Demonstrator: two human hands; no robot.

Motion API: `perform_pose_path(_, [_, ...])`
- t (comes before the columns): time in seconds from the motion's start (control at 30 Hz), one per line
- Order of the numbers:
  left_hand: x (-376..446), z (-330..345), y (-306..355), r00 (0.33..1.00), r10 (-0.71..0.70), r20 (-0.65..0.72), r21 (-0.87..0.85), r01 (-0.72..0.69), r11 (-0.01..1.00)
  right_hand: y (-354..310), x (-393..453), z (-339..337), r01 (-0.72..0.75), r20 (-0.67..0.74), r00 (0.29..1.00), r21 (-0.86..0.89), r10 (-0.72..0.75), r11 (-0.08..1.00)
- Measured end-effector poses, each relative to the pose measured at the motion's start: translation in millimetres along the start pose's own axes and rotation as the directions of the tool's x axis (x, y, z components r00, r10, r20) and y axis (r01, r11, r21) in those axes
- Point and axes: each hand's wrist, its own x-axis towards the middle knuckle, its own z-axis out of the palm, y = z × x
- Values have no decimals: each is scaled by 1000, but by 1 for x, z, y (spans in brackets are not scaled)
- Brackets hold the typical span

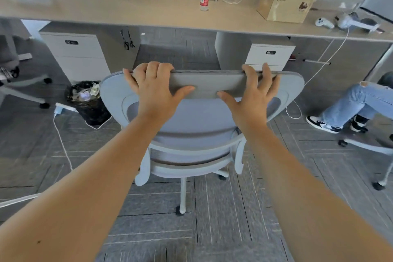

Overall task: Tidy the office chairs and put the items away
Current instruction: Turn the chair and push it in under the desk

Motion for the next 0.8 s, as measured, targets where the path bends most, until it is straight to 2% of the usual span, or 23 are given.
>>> perform_pose_path(0.23, [19,9,-10,997,20,-78,-48,-24,999,-3,20,15,35,-58,998,15,-34,999])
perform_pose_path(0.37, [33,15,-17,996,49,-77,-72,-54,996,-3,30,24,31,-82,996,12,-30,999])
perform_pose_path(0.8, [136,76,-43,989,115,-88,-101,-124,987,-1,124,74,-56,-139,988,33,60,998])
